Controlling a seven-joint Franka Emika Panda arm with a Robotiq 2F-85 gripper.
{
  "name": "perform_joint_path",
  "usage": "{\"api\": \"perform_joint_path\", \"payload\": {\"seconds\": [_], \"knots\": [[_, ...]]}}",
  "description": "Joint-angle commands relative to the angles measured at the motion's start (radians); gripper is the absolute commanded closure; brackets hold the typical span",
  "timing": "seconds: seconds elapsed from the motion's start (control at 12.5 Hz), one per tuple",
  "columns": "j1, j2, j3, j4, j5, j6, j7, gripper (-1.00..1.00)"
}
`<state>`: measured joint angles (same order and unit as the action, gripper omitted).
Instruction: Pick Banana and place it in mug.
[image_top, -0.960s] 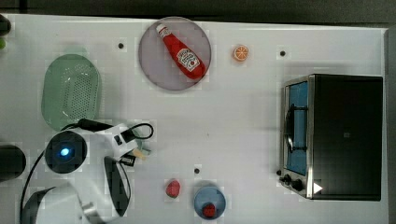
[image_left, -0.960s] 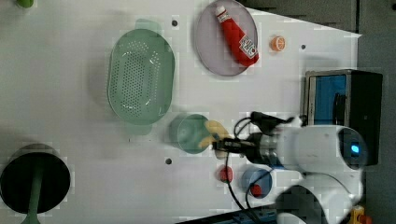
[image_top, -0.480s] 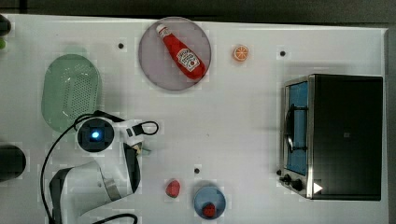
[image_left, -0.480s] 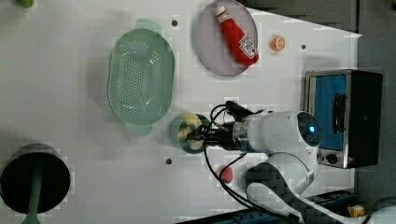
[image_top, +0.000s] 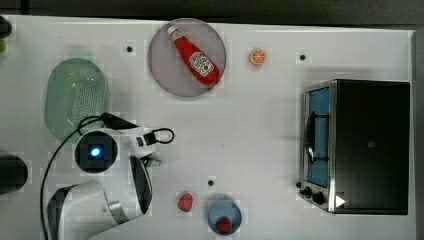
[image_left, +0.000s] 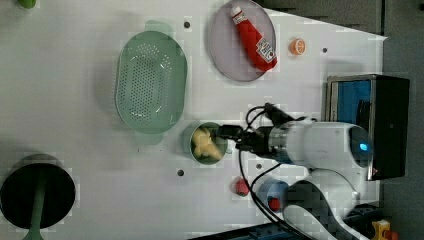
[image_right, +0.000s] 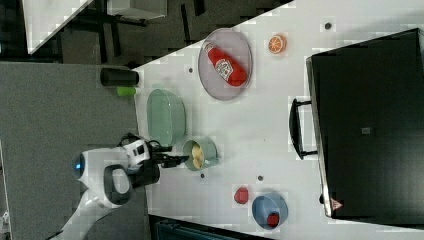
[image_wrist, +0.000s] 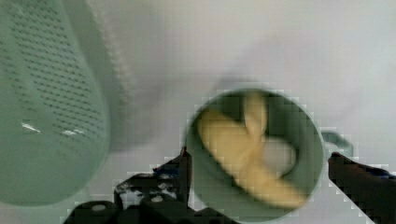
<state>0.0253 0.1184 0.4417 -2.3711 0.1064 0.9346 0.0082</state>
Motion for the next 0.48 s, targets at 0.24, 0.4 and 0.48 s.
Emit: {"api": "perform_joint_path", "payload": {"seconds": [0.24,0.4,0.48], "knots": [[-0.007,-0.27,-0.076,0.049,0.024,-0.154,0.036,-1.0],[-0.011,-0.383,-0.152,0.094,0.024,-0.34,0.031,-1.0],[-0.012,-0.427,-0.195,0.126,0.024,-0.448,0.026,-1.0]]}}
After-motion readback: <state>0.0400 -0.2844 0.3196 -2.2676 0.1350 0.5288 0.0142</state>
